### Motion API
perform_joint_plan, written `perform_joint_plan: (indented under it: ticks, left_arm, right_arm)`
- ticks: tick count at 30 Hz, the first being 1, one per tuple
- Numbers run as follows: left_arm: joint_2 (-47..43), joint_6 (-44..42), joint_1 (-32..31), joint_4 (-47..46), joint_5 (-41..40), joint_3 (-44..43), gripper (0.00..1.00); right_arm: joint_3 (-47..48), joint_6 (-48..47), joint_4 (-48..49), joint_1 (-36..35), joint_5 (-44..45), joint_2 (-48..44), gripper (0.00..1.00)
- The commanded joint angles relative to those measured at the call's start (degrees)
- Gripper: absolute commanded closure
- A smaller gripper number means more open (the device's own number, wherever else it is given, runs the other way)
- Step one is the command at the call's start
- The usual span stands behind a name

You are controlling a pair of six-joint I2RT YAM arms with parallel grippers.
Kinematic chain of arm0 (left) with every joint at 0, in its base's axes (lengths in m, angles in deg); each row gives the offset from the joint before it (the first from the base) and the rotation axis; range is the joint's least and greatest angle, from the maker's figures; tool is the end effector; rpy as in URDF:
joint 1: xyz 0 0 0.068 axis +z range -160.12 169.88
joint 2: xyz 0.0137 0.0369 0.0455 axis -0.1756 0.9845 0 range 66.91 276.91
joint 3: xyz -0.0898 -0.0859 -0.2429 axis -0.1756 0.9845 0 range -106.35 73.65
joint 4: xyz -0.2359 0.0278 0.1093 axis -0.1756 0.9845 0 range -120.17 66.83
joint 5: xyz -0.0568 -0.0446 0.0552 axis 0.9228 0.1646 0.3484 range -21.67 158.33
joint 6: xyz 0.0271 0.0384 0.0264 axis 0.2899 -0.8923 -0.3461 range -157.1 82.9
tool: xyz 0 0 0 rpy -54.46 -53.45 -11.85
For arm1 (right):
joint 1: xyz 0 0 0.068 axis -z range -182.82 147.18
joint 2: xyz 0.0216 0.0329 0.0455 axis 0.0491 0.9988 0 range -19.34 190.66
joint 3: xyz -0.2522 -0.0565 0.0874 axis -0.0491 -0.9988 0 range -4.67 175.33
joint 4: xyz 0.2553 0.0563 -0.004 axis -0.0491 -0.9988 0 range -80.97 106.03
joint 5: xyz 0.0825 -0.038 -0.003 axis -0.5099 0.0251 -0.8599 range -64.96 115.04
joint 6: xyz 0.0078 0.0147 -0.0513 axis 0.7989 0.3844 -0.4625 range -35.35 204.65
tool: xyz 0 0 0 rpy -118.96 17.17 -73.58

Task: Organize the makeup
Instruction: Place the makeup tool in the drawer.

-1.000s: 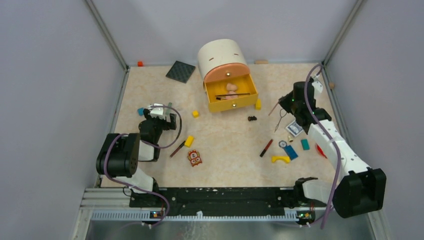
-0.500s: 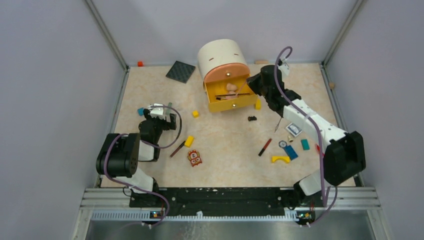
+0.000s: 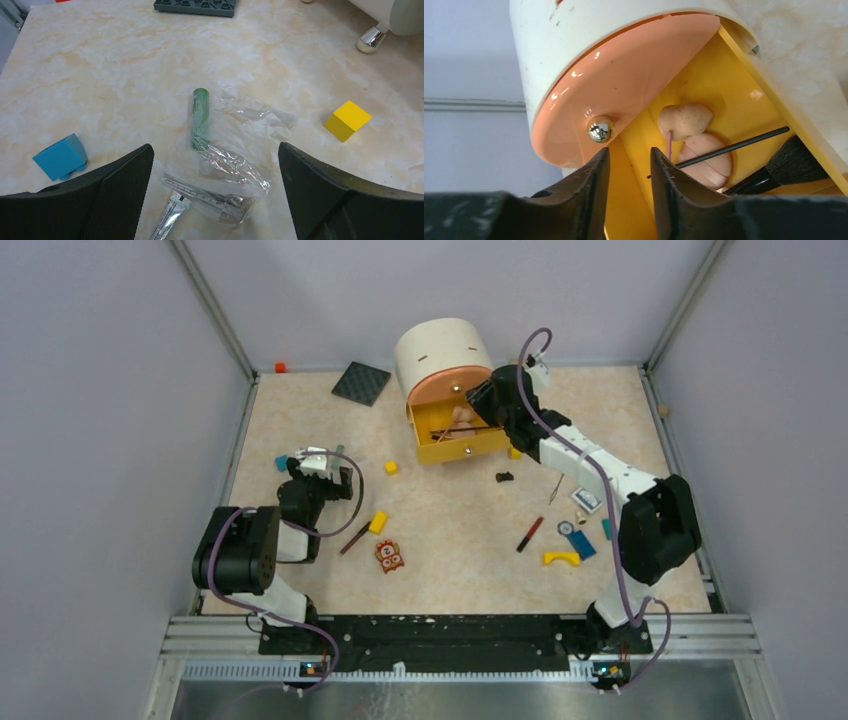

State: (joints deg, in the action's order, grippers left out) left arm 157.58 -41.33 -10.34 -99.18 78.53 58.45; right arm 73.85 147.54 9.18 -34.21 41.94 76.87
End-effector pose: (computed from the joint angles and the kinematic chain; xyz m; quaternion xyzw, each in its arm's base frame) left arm 0.2508 -0.0073 0.1431 0.0881 0.7400 -0.0431 0.6654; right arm 0.3455 0.1987 0.3137 0.3023 0.7793 0.3080 0.4544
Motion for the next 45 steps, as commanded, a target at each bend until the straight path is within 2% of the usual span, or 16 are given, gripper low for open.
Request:
perform_joint_plan:
  ticks: [1, 7, 13, 19, 26, 30, 45]
  left_arm:
    - [0.57, 0.06, -0.14, -3.32, 0.03, 0.65, 0.01]
    - [0.56, 0.07, -0.18, -3.32, 0.0, 0.67, 0.01]
    - [0.56, 0.05, -0.17, -3.32, 0.01, 0.7, 0.01]
    - [0.6, 0.08, -0.13, -3.32, -0.03, 0.66, 0.01]
    - [0.6, 0.05, -0.18, -3.32, -0.02, 0.67, 0.01]
    - [0.57, 0.03, -0.12, -3.32, 0.03, 0.66, 0.01]
    - [0.49, 0.09, -0.18, -3.32, -0.02, 0.67, 0.01]
  right_arm:
    - [4.13, -1.61, 0.05, -0.42, 0.85, -0.76, 0.61]
    - [1.05, -10.02, 0.67, -0.42, 3.14, -5.79, 0.55]
    - [-11.52, -16.99, 0.62, -0.01, 9.0, -15.2, 0.52]
    - [-23.3, -18.12, -4.97, 1.73, 14.36, -24.79, 0.52]
    - [-33.76, -17.02, -8.35, 6.71, 11.99, -36.7, 0.52]
    - [-35.89, -17.04, -9.19, 7.51, 11.84, -39.02, 0.52]
    - [-34.75, -16.92, -10.88, 8.28, 9.97, -37.1, 0.52]
